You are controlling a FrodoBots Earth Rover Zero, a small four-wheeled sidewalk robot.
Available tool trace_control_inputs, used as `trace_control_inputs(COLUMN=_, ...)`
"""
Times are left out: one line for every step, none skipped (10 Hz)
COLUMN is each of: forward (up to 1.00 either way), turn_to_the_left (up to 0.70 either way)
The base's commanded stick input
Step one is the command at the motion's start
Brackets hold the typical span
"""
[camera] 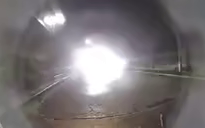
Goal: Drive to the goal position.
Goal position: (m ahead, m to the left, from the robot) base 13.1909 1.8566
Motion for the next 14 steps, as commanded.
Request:
trace_control_inputs(forward=0.0, turn_to_the_left=0.0)
trace_control_inputs(forward=0.0, turn_to_the_left=0.0)
trace_control_inputs(forward=0.0, turn_to_the_left=0.0)
trace_control_inputs(forward=0.0, turn_to_the_left=0.0)
trace_control_inputs(forward=0.0, turn_to_the_left=0.0)
trace_control_inputs(forward=0.0, turn_to_the_left=0.0)
trace_control_inputs(forward=0.0, turn_to_the_left=0.0)
trace_control_inputs(forward=0.0, turn_to_the_left=0.0)
trace_control_inputs(forward=0.23, turn_to_the_left=0.0)
trace_control_inputs(forward=0.67, turn_to_the_left=0.0)
trace_control_inputs(forward=0.7, turn_to_the_left=0.0)
trace_control_inputs(forward=0.7, turn_to_the_left=0.0)
trace_control_inputs(forward=0.7, turn_to_the_left=0.0)
trace_control_inputs(forward=0.7, turn_to_the_left=0.0)
